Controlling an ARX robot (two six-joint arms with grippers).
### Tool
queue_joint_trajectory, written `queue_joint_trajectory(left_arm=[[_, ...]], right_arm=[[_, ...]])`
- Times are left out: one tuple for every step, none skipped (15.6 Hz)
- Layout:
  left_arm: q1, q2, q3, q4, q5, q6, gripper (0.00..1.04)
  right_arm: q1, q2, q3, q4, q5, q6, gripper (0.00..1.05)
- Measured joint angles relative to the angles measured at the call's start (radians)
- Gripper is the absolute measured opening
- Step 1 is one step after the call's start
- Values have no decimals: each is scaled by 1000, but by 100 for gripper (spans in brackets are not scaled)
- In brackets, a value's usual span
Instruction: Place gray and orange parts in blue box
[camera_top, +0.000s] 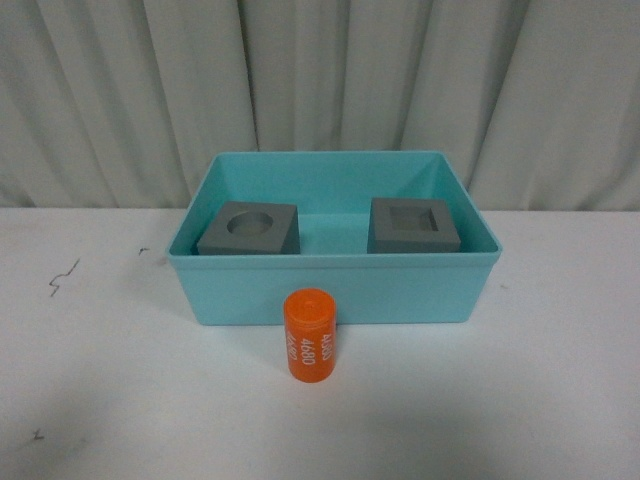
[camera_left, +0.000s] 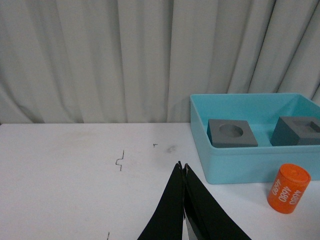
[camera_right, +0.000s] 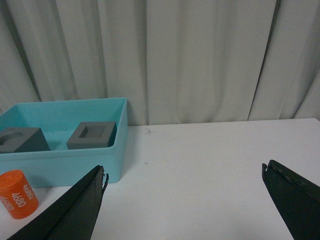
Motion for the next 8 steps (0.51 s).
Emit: queue_joint_trajectory(left_arm=[[0,0,0,5,0,0,2],[0,0,0,4,0,0,2],[0,0,0,4,0,0,10],[0,0,0,4,0,0,19],[0,0,0,3,0,0,25],[0,0,0,3,0,0,26],[0,0,0,4,0,0,30],[0,0,0,4,0,0,43]], right_arm=[[0,0,0,0,0,0,98],[0,0,0,0,0,0,98],[0,0,0,0,0,0,98],[0,0,0,0,0,0,98],[0,0,0,0,0,0,98],[0,0,0,0,0,0,98],[0,0,0,0,0,0,98],[0,0,0,0,0,0,98]])
